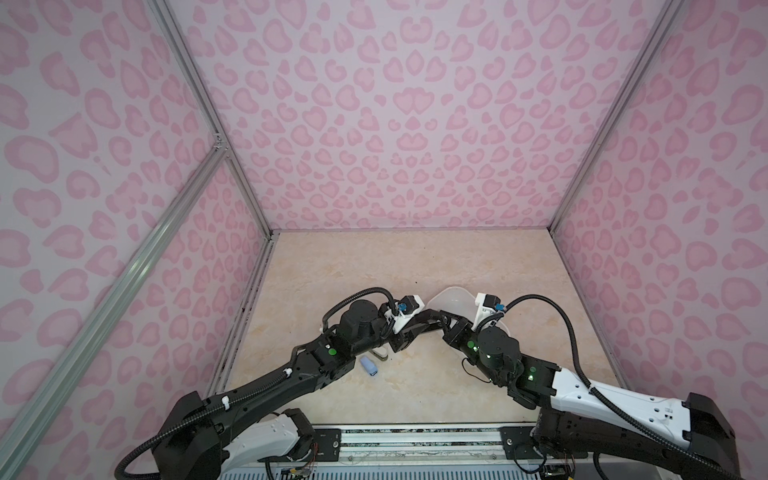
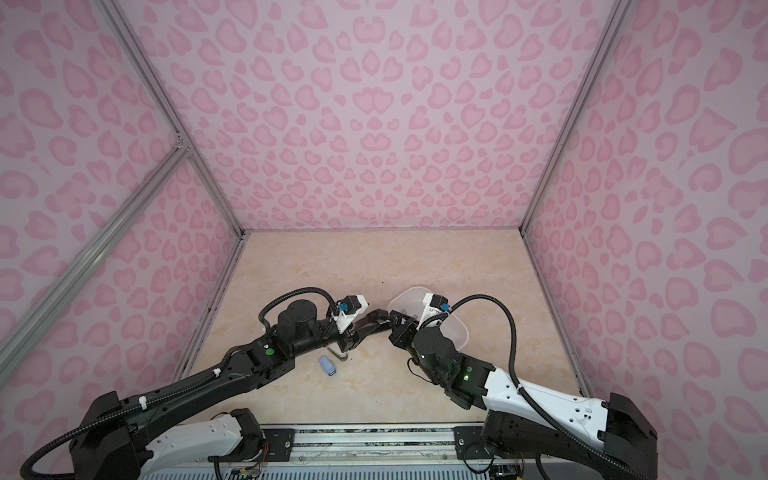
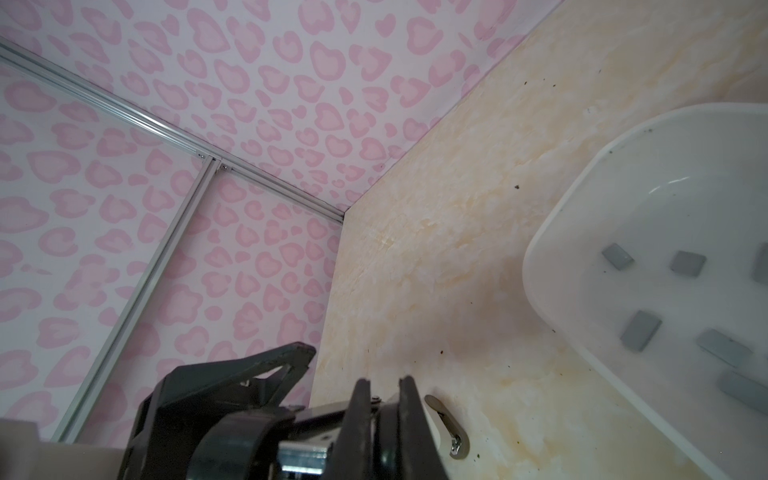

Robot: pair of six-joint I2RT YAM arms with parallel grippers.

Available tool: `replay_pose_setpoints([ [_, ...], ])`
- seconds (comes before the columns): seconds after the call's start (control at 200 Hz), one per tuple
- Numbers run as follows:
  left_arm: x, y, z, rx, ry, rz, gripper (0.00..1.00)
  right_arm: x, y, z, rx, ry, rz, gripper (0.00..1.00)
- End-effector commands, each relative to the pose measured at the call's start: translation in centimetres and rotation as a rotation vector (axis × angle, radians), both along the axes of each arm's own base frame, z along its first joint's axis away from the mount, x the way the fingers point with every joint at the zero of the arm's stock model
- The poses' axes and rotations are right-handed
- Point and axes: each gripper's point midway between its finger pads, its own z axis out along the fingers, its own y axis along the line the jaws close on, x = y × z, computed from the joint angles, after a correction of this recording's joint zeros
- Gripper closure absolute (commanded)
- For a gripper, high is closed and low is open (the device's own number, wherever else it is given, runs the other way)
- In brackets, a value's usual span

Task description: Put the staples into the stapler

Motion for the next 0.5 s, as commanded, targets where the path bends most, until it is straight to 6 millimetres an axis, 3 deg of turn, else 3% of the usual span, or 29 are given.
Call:
replay_pose_setpoints([
  [0.0,-4.6,-2.1,0.0,-0.001,0.065,-0.319,0.47,-0.3,0.8,2.0,0.080,-0.042,0.042,1.00],
  [0.08,-5.4,-2.6,-0.6,0.017,0.096,-0.384,0.54,-0.6,0.7,1.9,0.084,-0.038,0.055,1.00],
  [0.215,-5.0,-2.9,-0.8,0.037,0.110,-0.381,0.67,-0.6,-0.7,1.1,0.055,-0.029,0.010,1.00],
  [0.3,-5.2,-2.8,-0.6,0.030,0.112,-0.383,0.65,-0.3,-1.7,0.2,0.064,-0.016,-0.018,1.00],
  [0.325,-5.2,-2.8,-0.5,0.025,0.108,-0.381,0.60,-0.1,-1.9,0.0,0.066,-0.012,-0.022,1.00],
  [0.495,-5.3,-2.5,0.3,0.004,0.098,-0.369,0.58,0.1,-1.6,-0.4,0.065,0.001,-0.006,1.00],
])
